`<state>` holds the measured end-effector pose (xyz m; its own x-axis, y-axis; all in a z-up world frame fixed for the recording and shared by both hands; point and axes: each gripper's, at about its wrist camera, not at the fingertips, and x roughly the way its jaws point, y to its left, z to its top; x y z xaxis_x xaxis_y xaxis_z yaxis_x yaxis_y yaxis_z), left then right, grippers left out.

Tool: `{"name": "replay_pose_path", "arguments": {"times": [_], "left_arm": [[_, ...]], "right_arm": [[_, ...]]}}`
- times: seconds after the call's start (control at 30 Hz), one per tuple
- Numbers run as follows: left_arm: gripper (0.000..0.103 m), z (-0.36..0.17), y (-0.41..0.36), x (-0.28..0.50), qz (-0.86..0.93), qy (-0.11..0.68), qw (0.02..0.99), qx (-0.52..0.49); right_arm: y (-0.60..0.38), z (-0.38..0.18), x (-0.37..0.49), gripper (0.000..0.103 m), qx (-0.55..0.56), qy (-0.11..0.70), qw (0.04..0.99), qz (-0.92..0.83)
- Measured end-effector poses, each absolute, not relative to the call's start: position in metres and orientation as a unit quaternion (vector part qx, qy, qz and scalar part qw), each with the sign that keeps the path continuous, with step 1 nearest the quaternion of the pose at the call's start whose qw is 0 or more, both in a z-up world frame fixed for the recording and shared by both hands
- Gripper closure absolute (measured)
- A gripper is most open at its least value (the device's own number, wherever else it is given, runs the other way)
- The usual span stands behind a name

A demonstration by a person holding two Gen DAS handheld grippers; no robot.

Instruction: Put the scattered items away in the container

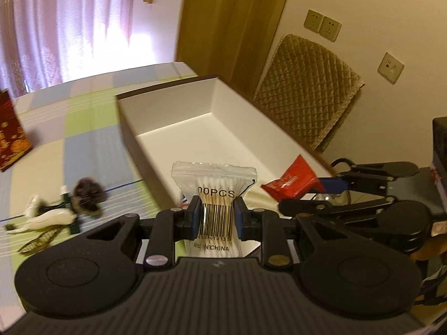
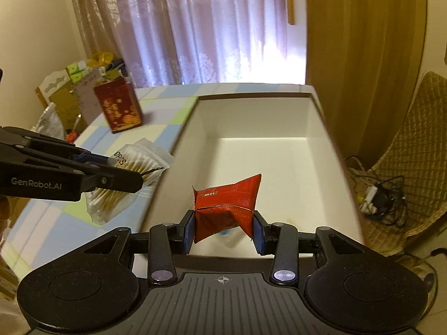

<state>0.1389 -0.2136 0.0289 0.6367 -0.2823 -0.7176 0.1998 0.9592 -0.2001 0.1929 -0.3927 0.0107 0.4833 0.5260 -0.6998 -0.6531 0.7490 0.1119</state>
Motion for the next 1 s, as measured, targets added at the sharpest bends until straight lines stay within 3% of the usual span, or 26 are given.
{"name": "replay_pose_path", "arguments": {"times": [0.33,0.73,1.0], "left_arm": [[0.083,0.007,-0.256,0.200,-0.111,0.427,0.896,-0.047],[0.083,-0.035,-0.268,0.273,-0.076,0.479,0.874,-0.025],[0.082,-0.056,-0.269,0.300,-0.069,0.504,0.861,-0.033]], "right_arm": [[-0.395,-0.017,0.252,0.059,-0.126,0.382,0.853,0.333],[-0.376,-0.050,0.308,0.059,-0.249,0.380,0.793,0.407],[-0.373,-0.062,0.325,0.059,-0.262,0.388,0.780,0.415]]}}
